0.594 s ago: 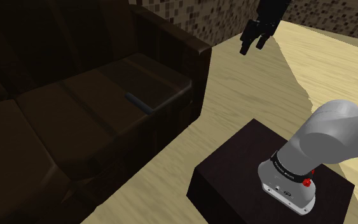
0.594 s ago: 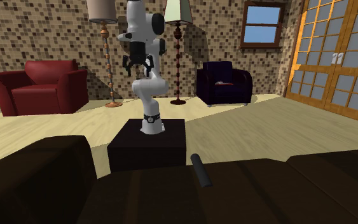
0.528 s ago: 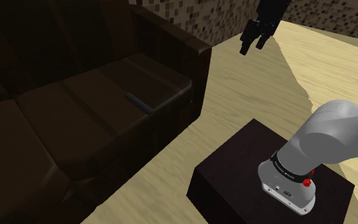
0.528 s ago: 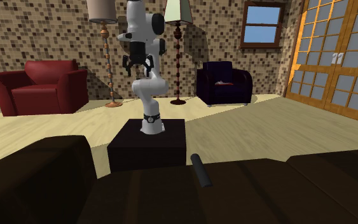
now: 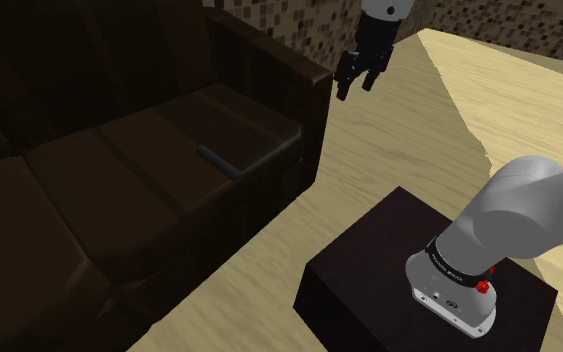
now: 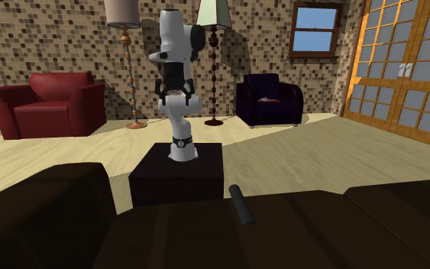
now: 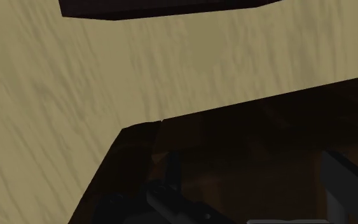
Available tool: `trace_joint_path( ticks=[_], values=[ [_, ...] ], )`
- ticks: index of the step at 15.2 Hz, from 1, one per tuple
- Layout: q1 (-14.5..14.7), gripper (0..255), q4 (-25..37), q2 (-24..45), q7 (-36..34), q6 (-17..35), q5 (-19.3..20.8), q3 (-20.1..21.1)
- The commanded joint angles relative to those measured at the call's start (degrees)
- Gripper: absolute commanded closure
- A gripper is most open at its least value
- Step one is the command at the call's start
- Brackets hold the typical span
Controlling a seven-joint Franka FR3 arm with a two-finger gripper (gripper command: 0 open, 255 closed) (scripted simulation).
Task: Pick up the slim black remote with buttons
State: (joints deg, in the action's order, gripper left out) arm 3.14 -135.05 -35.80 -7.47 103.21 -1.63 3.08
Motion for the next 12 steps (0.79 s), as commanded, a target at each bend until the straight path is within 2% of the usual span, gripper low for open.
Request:
trace_joint_path(
  ticks=[1, 12],
  values=[
    [0.61, 0, -0.27, 3.42, -0.95, 3.51, -0.74, 1.12],
    [3.04, 0, 7.93, 25.21, -5.46, 16.02, -1.92, 6.27]
  ],
)
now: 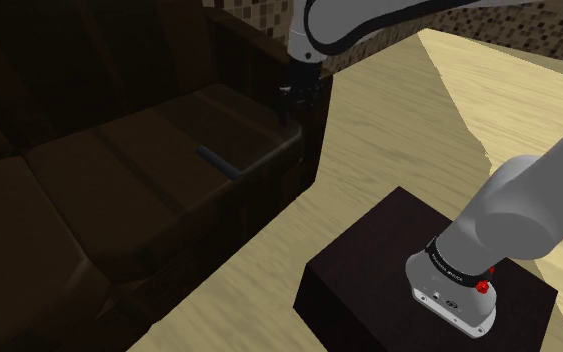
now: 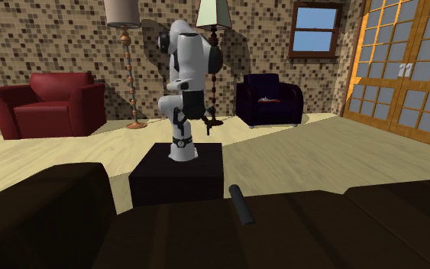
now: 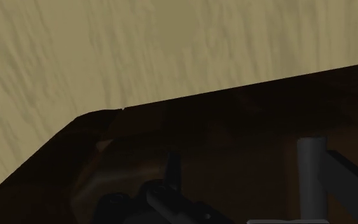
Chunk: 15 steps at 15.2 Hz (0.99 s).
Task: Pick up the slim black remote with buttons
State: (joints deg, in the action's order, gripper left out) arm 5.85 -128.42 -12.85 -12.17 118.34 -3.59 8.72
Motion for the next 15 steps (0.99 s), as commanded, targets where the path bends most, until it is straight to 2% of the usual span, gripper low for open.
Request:
trace_joint_path(
  ticks=[1, 8, 15],
  values=[
    [0.55, 0, 2.45, 4.35, -1.22, 1.73, 0.16, 1.04],
    [2.5, 0, 12.39, 19.26, -4.55, 5.94, 2.07, 3.21],
    [5.55, 0, 25.87, 34.61, -7.54, 6.98, 4.79, 4.05]
  ],
)
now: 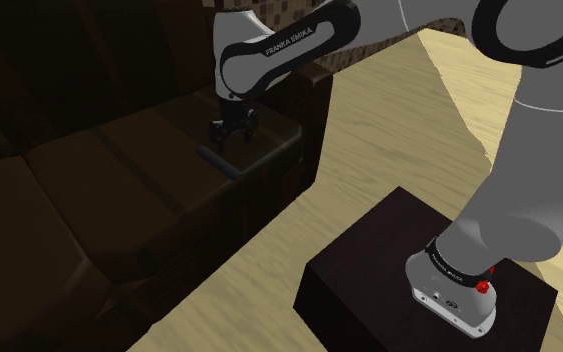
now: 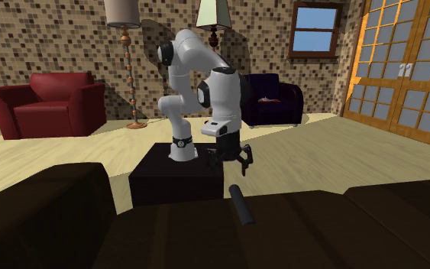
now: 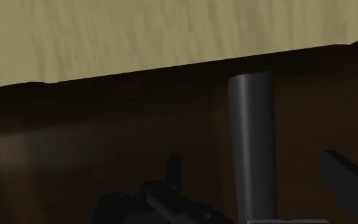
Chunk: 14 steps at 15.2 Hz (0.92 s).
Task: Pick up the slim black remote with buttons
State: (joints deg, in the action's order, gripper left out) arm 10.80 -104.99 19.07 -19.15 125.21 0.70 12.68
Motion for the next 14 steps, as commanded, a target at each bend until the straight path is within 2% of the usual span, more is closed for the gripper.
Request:
trace_joint_path(
  ticks=[1, 3, 12, 13, 14],
  values=[
    [1.14, 0, 4.72, 4.94, -0.91, -0.03, 0.87, 0.11],
    [1.98, 0, 8.21, 8.26, -1.35, -0.35, 1.36, 0.08],
    [2.27, 0, 6.67, 11.27, -1.47, 4.15, 1.96, -0.33],
    [2.33, 255, 6.56, 11.18, -1.57, 4.18, 1.96, -0.31],
    [2.34, 255, 6.63, 11.25, -1.56, 4.18, 1.98, -0.32]
  ],
)
